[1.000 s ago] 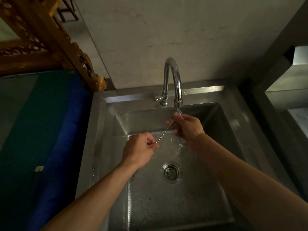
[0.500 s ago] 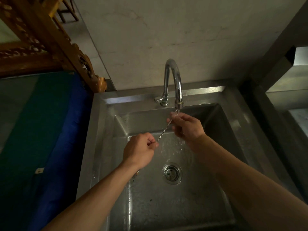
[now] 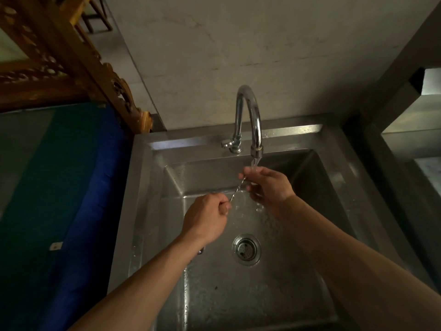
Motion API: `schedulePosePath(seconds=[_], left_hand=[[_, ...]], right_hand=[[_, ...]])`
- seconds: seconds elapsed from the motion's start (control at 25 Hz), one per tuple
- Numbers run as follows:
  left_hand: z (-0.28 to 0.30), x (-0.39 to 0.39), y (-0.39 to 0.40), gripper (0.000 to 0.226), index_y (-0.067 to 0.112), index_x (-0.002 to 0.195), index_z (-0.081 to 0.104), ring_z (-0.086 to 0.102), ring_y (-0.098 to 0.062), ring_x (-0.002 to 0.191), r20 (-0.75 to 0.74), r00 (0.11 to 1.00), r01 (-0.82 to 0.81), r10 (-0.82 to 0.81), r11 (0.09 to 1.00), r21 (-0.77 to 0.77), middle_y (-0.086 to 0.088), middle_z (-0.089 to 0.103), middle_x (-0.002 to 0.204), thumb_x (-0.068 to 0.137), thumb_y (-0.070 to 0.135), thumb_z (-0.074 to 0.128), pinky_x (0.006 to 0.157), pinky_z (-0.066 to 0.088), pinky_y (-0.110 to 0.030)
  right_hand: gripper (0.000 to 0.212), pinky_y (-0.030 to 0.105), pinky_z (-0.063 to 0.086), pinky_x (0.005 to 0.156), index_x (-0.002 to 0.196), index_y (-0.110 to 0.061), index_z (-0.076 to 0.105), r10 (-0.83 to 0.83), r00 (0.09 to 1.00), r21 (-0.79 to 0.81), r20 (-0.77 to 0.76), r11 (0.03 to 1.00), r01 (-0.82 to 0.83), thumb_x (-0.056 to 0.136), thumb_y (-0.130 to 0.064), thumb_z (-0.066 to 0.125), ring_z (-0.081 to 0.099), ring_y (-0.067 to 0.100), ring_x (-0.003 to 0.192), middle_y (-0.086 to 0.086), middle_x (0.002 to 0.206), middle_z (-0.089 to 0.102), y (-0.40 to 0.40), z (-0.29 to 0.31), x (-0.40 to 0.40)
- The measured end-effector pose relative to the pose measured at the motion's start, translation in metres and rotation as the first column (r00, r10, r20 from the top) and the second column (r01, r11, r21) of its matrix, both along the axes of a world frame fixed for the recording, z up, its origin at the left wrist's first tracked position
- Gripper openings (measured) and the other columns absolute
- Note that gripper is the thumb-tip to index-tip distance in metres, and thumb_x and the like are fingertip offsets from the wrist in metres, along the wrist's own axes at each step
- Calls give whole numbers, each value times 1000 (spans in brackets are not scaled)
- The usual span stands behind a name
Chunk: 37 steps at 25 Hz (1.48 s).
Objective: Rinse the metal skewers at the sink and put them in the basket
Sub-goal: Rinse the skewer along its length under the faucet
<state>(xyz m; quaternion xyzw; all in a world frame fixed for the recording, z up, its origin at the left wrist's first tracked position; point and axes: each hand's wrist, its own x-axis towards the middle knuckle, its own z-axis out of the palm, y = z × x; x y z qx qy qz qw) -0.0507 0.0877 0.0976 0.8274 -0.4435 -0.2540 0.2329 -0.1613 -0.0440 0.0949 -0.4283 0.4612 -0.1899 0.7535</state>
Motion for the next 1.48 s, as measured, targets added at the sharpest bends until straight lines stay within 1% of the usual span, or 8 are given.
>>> schedulePosePath(seconds=[0.12,0.32,0.6,0.8,1.04,1.2,1.36,1.48], left_hand=[[2,-1,0,12,21,81,66,63,-23,76,24,1000,19,-19,1000,-22,6,62,69,89,21,57,64,48,-31],[8,-2,-11,13,20,78,64,62,-25,76,50,998,-34,39,996,-85,-2,68,75,89,22,58,64,49,-36],[4,11,-10,15,19,82,68,63,-21,72,95,995,-20,32,991,-129,2,70,75,89,29,60,67,51,-36],[9,2,-33,17,20,74,67,63,-25,70,49,995,-75,84,985,-157,-2,69,70,88,28,61,62,48,-34],[8,5,-52,9,24,78,71,63,-10,71,-261,956,-184,133,966,-182,6,68,72,85,27,68,68,47,-25],[15,-6,-68,10,22,80,70,59,-4,69,-621,759,-380,197,908,-176,7,67,76,84,13,70,70,46,-19],[18,-19,-78,18,19,68,65,53,-2,50,-626,739,-423,248,894,-146,8,60,58,82,28,72,54,44,-16],[16,-20,-78,21,16,68,62,52,-10,57,-611,754,-399,242,907,-134,3,57,60,82,28,72,58,44,-22]], right_hand=[[36,24,43,49,84,-13,69,-66,991,-58,-113,997,60,93,-45,56,60,10,51,5,78,76,-6,2,2],[18,30,46,70,95,-14,69,143,980,-79,-135,985,-155,88,-31,67,70,16,87,-2,85,76,4,-7,-4],[12,29,54,63,89,-10,67,-216,976,-24,10,976,216,89,-22,67,72,19,75,8,86,75,-30,3,-16],[10,24,49,62,86,-13,69,-100,994,21,51,995,99,79,-10,75,67,12,69,1,77,72,1,-2,-2],[25,31,57,64,95,3,66,-158,984,-52,81,985,162,77,-13,75,69,14,66,5,74,73,-16,11,-13],[7,24,54,54,84,-9,66,-237,965,-4,108,971,239,87,-15,67,70,16,69,8,83,75,-30,20,-21],[7,23,53,52,82,-11,66,-275,958,-1,79,961,276,87,-16,68,71,15,68,7,81,75,-38,23,-32],[9,24,54,53,79,-11,66,-264,961,-9,81,964,265,87,-15,69,72,15,69,8,80,75,-38,25,-34]])
